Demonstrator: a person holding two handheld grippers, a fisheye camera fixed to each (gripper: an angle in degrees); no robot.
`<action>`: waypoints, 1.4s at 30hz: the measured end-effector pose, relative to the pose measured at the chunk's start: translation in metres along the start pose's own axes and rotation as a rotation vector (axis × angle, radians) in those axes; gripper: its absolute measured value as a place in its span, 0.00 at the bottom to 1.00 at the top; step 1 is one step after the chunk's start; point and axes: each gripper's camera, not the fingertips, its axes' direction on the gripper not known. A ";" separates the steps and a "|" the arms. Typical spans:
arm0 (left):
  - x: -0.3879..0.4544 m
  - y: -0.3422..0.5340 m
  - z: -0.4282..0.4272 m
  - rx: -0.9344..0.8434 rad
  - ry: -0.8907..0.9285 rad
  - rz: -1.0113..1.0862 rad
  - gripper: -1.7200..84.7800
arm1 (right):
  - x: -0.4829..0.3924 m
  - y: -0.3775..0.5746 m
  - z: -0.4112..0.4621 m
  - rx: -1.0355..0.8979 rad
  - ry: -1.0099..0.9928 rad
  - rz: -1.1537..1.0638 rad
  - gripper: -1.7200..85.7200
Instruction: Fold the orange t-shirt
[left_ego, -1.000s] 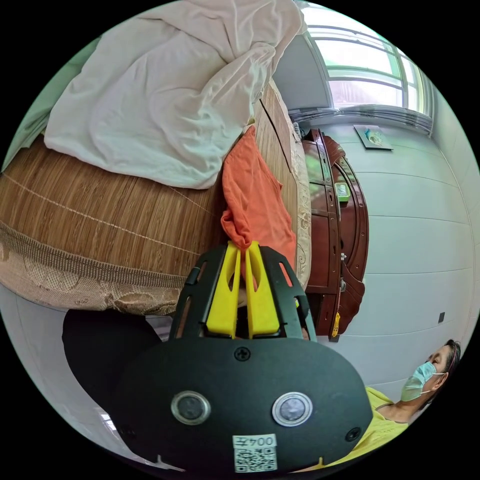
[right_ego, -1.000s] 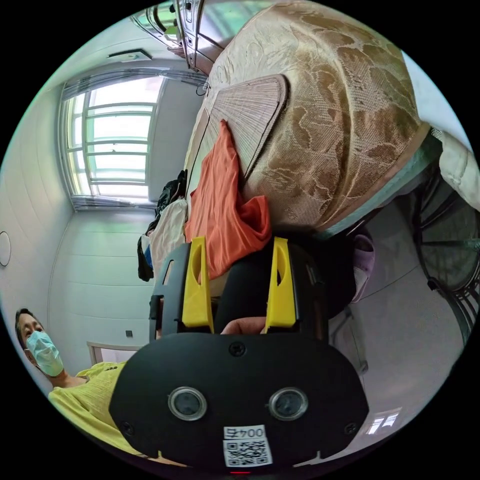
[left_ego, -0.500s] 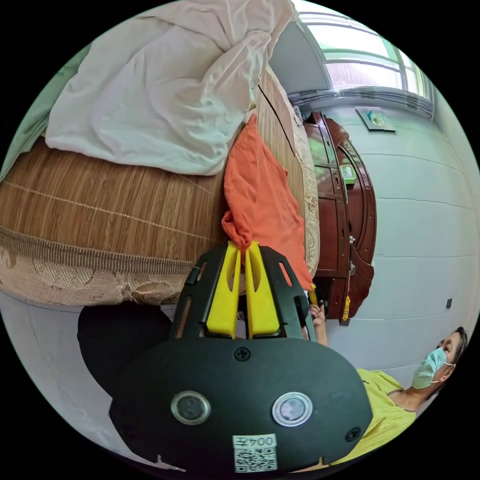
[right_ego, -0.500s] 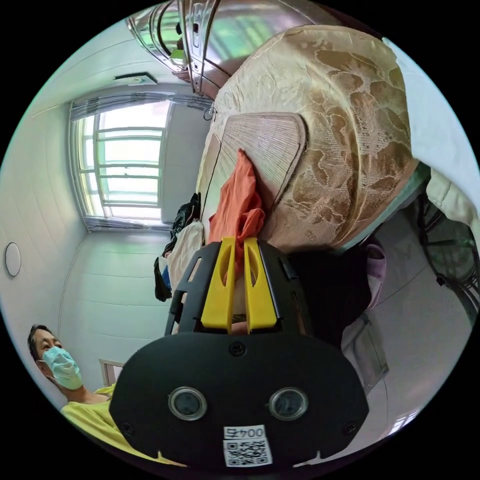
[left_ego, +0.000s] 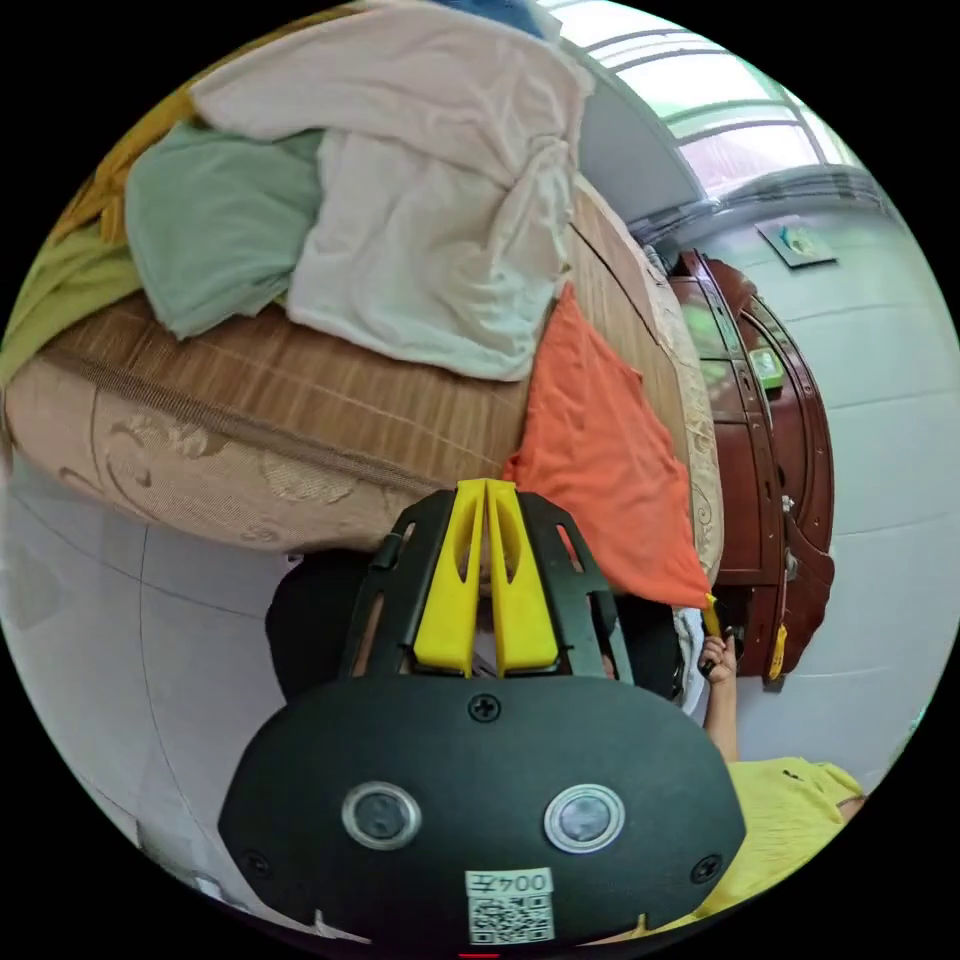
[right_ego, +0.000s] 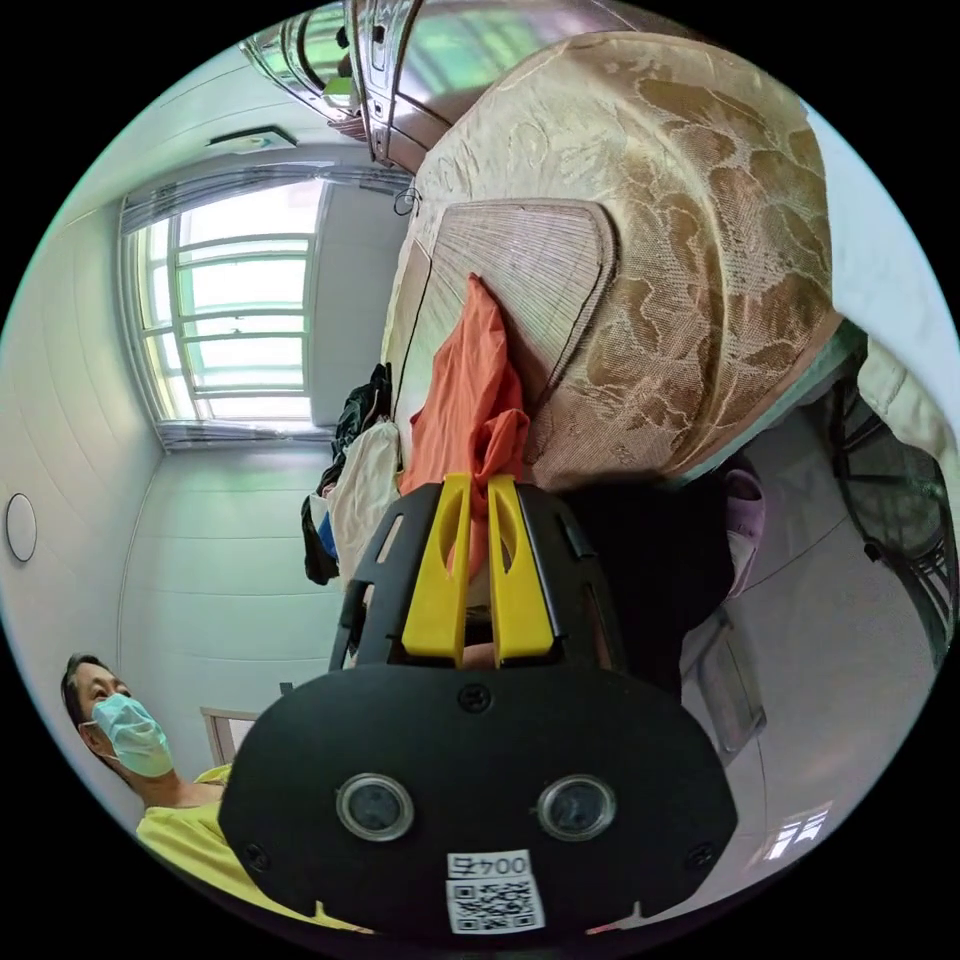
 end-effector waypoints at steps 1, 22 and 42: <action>0.030 0.001 0.013 -0.005 0.026 0.074 0.02 | -0.012 0.000 0.005 -0.008 0.015 -0.021 0.06; 0.268 0.047 0.181 -0.208 -0.102 0.667 0.02 | -0.279 0.018 0.172 -0.215 0.192 -0.372 0.07; 0.096 -0.009 0.069 -0.051 0.048 0.285 0.02 | -0.538 0.222 0.540 -0.563 0.484 -0.926 0.07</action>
